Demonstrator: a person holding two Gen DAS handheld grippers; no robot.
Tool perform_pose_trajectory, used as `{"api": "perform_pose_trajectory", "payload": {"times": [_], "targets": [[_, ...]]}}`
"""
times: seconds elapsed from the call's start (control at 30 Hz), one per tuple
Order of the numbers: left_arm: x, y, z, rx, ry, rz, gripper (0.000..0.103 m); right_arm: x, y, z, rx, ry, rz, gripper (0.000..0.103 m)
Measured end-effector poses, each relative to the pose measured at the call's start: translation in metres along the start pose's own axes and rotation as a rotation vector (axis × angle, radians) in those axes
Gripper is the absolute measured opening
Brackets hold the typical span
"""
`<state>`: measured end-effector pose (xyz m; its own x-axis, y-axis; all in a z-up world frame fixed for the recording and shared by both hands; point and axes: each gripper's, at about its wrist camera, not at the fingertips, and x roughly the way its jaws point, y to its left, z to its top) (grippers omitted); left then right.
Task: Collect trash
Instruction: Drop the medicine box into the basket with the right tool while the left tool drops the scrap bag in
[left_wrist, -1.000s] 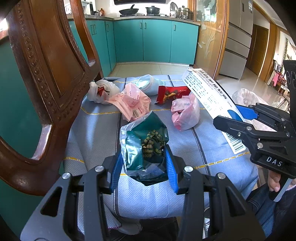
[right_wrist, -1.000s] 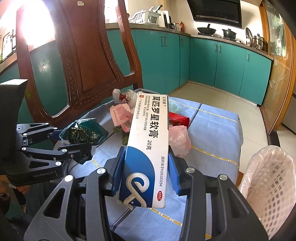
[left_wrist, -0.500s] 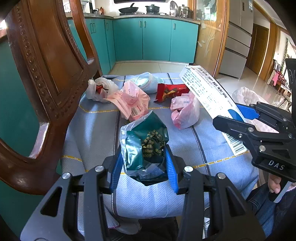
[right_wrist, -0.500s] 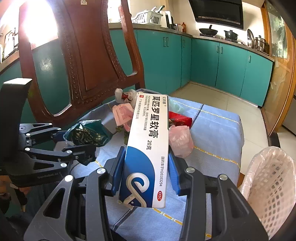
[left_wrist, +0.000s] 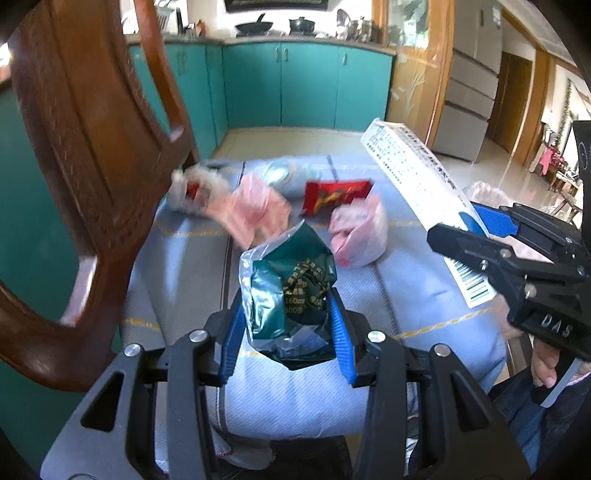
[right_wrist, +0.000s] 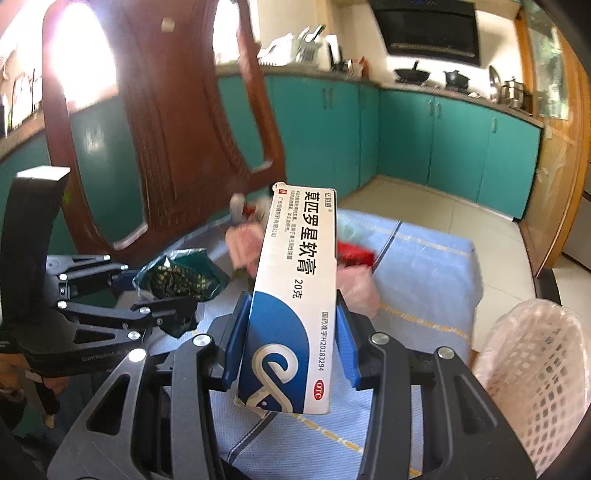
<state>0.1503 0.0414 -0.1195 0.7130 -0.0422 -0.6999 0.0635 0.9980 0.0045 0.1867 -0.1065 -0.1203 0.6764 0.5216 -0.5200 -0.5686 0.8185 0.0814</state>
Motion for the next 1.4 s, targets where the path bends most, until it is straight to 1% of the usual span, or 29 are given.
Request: {"api": "perform_pose_trajectory", "payload": {"times": [0.1, 0.17, 0.23, 0.3, 0.33, 0.4, 0.43, 0.57, 0.6, 0.67, 0.7, 0.73, 0.77, 0.83, 0.87, 0.9, 0.93, 0.97, 1.07, 1.13, 1.17, 1.2, 1.23, 1.27, 1.33, 1.37, 1.4], "targets": [[-0.011, -0.014, 0.012, 0.025, -0.044, -0.035, 0.044, -0.026, -0.021, 0.002, 0.047, -0.072, -0.045, 0.043], [-0.014, -0.026, 0.019, 0.040, -0.062, -0.071, 0.044, -0.051, -0.043, -0.002, 0.105, -0.137, -0.106, 0.043], [-0.013, -0.043, 0.026, 0.060, -0.064, -0.124, 0.044, -0.072, -0.070, -0.011, 0.187, -0.165, -0.178, 0.043], [-0.011, -0.061, 0.031, 0.082, -0.061, -0.178, 0.044, -0.085, -0.098, -0.024, 0.277, -0.155, -0.239, 0.043], [-0.010, -0.070, 0.033, 0.093, -0.061, -0.198, 0.044, -0.092, -0.116, -0.035, 0.342, -0.139, -0.281, 0.043], [-0.007, -0.097, 0.039, 0.133, -0.063, -0.251, 0.044, -0.098, -0.138, -0.051, 0.424, -0.094, -0.329, 0.043], [-0.006, -0.107, 0.042, 0.147, -0.065, -0.265, 0.044, -0.100, -0.148, -0.060, 0.461, -0.067, -0.358, 0.043], [0.002, -0.155, 0.048, 0.201, -0.054, -0.353, 0.044, -0.100, -0.169, -0.081, 0.532, 0.033, -0.459, 0.044], [0.004, -0.164, 0.050, 0.209, -0.047, -0.374, 0.044, -0.101, -0.175, -0.087, 0.562, 0.050, -0.482, 0.046], [0.010, -0.185, 0.053, 0.227, -0.027, -0.419, 0.044, -0.106, -0.183, -0.094, 0.613, 0.048, -0.503, 0.054], [0.013, -0.197, 0.054, 0.236, -0.018, -0.437, 0.044, -0.111, -0.187, -0.096, 0.643, 0.032, -0.510, 0.060], [0.015, -0.206, 0.054, 0.243, -0.012, -0.452, 0.044, -0.118, -0.192, -0.100, 0.680, 0.000, -0.510, 0.063], [0.019, -0.218, 0.054, 0.256, -0.003, -0.482, 0.044, -0.125, -0.195, -0.102, 0.711, -0.027, -0.506, 0.064], [0.026, -0.238, 0.054, 0.275, 0.021, -0.524, 0.047, -0.136, -0.201, -0.106, 0.768, -0.081, -0.496, 0.064], [0.029, -0.244, 0.053, 0.281, 0.031, -0.532, 0.052, -0.140, -0.204, -0.108, 0.787, -0.098, -0.496, 0.064], [0.032, -0.250, 0.051, 0.286, 0.037, -0.534, 0.066, -0.143, -0.206, -0.109, 0.799, -0.111, -0.497, 0.064], [0.033, -0.250, 0.049, 0.288, 0.036, -0.532, 0.073, -0.145, -0.207, -0.110, 0.809, -0.125, -0.497, 0.064], [0.033, -0.251, 0.047, 0.287, 0.029, -0.523, 0.079, -0.146, -0.207, -0.109, 0.810, -0.130, -0.492, 0.064], [0.035, -0.240, 0.047, 0.263, 0.018, -0.480, 0.080, -0.143, -0.202, -0.106, 0.778, -0.122, -0.471, 0.065], [0.035, -0.216, 0.051, 0.210, -0.014, -0.400, 0.080, -0.134, -0.199, -0.098, 0.734, -0.111, -0.465, 0.065], [0.035, -0.198, 0.053, 0.180, -0.032, -0.355, 0.080, -0.130, -0.195, -0.094, 0.707, -0.108, -0.463, 0.065], [0.035, -0.178, 0.055, 0.145, -0.049, -0.301, 0.080, -0.125, -0.191, -0.089, 0.678, -0.106, -0.456, 0.065], [0.035, -0.152, 0.058, 0.102, -0.068, -0.217, 0.080, -0.121, -0.186, -0.086, 0.651, -0.103, -0.447, 0.065], [0.036, -0.132, 0.060, 0.072, -0.080, -0.151, 0.080, -0.118, -0.184, -0.083, 0.629, -0.100, -0.438, 0.065], [0.044, -0.081, 0.068, -0.006, -0.082, 0.046, 0.080, -0.105, -0.172, -0.076, 0.579, -0.084, -0.413, 0.065], [0.048, -0.061, 0.071, -0.039, -0.073, 0.107, 0.080, -0.100, -0.168, -0.073, 0.562, -0.075, -0.400, 0.065], [0.053, -0.041, 0.075, -0.070, -0.064, 0.148, 0.080, -0.092, -0.163, -0.070, 0.546, -0.061, -0.386, 0.065]]}}
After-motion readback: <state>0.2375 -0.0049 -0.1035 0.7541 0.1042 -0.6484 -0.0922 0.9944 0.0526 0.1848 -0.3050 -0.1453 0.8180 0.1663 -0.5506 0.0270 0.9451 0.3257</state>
